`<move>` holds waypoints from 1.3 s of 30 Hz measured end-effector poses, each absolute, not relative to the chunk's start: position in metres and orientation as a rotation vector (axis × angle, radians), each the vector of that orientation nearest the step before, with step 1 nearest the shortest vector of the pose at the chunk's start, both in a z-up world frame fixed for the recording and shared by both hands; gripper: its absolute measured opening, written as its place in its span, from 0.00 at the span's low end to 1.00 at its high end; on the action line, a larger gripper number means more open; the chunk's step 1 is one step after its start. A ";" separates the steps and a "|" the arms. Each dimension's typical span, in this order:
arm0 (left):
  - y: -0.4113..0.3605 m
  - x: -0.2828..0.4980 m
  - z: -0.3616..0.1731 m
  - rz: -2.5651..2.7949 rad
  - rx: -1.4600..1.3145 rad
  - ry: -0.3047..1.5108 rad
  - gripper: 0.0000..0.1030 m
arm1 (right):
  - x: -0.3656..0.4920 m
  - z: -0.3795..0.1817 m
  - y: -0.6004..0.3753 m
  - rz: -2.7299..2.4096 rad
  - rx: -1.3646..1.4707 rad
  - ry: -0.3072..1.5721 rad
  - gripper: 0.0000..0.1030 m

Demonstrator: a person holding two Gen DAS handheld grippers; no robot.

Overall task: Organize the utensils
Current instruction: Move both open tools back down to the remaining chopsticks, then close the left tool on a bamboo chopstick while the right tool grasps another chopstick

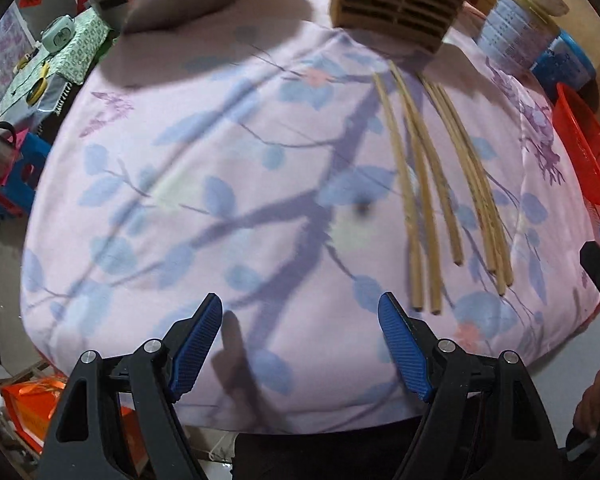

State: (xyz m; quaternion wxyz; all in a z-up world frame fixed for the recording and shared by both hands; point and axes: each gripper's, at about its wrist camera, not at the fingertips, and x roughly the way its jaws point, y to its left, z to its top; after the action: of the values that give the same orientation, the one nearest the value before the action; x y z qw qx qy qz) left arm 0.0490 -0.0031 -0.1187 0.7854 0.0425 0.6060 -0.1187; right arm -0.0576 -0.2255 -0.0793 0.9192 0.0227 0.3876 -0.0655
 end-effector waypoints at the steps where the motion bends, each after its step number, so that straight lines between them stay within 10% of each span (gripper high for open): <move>1: -0.010 0.048 -0.120 -0.258 0.104 1.302 0.77 | -0.060 -0.079 -0.229 -0.139 0.047 0.796 0.83; 31: -0.044 0.072 -0.136 -0.271 0.222 1.228 0.79 | -0.088 -0.075 -0.265 -0.287 0.097 0.787 0.83; 39: -0.033 0.059 -0.130 -0.329 0.211 1.146 0.27 | -0.082 -0.075 -0.254 -0.244 0.073 0.787 0.83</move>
State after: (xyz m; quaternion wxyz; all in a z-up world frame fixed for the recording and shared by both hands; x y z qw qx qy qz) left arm 0.0591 -0.0330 -0.1297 0.8222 0.0991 0.5387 -0.1546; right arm -0.0824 -0.2541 -0.0753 0.9157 0.0353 0.3823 -0.1187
